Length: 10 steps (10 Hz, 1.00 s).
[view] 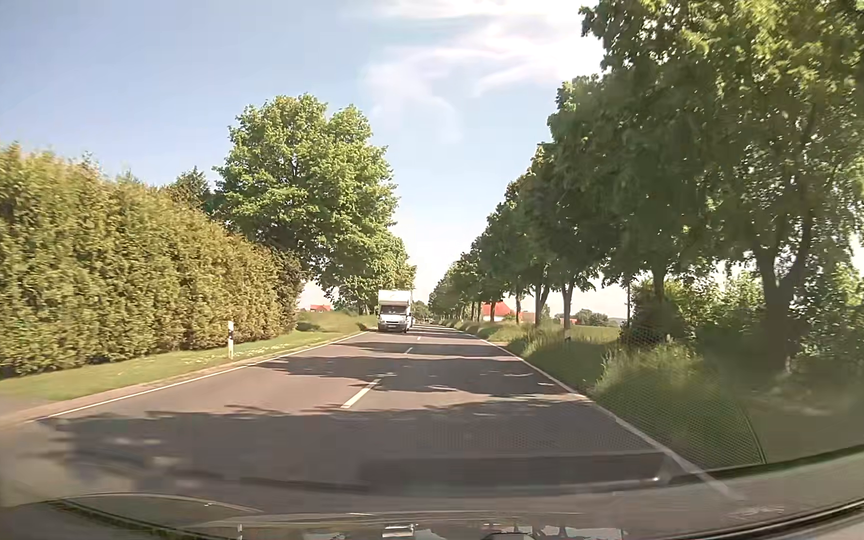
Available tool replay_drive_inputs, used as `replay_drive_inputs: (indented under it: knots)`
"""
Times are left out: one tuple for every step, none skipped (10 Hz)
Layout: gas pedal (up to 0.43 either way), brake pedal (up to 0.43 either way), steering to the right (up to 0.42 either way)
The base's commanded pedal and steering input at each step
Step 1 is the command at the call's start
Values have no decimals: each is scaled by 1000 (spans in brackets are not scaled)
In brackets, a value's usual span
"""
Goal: Follow the waypoints while adhering to traffic rules and regulations
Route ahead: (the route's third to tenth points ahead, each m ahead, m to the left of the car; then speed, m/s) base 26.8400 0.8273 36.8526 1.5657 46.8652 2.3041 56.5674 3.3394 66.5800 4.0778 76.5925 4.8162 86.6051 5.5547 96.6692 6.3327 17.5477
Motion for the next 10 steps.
replay_drive_inputs:
  knots:
    - [220,0,-7]
    - [220,0,-7]
    - [220,0,-6]
    - [220,0,-6]
    - [220,0,-6]
    - [220,0,-7]
    - [220,0,-7]
    - [220,0,-7]
    - [220,0,-6]
    - [220,0,-6]
